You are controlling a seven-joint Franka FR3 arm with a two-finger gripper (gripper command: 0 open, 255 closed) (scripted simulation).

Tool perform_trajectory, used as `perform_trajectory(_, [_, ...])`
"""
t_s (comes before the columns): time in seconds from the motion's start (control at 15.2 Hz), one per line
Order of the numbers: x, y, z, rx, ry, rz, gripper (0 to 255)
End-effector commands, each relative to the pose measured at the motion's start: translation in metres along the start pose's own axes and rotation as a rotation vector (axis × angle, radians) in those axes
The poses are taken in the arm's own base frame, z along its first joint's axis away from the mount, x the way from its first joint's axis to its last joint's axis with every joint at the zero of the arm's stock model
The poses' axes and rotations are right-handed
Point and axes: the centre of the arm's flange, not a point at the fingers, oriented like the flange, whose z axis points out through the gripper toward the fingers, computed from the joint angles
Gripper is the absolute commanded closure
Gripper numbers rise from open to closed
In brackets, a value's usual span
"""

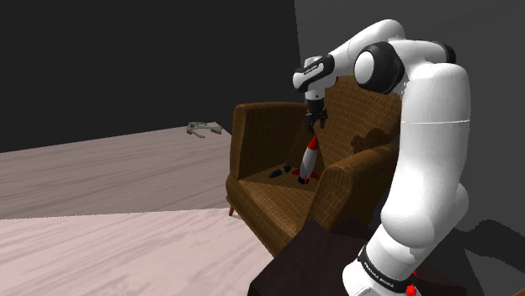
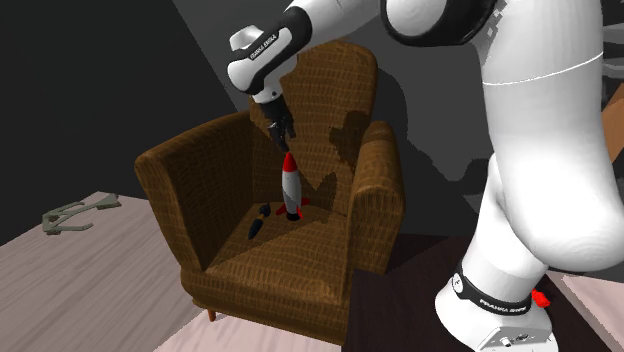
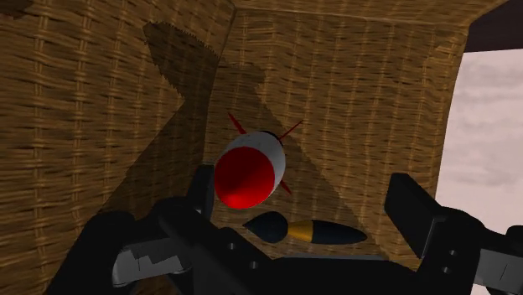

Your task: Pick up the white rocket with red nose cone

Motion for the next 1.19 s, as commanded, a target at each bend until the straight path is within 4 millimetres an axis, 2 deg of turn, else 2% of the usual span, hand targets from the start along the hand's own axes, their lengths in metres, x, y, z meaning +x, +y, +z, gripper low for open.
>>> perform_trajectory(0.0, [0.016,0.017,0.015,-0.001,-0.016,-0.004,0])
perform_trajectory(0.2, [0.037,0.038,0.033,-0.003,-0.036,-0.009,0])
perform_trajectory(0.66, [0.048,0.033,0.068,-0.003,-0.036,-0.009,0])
perform_trajectory(0.79, [0.049,0.032,0.071,-0.003,-0.036,-0.009,0])
perform_trajectory(0.86, [0.049,0.032,0.071,-0.003,-0.036,-0.009,255])
perform_trajectory(1.12, [0.049,0.032,0.071,-0.003,-0.036,-0.009,255])
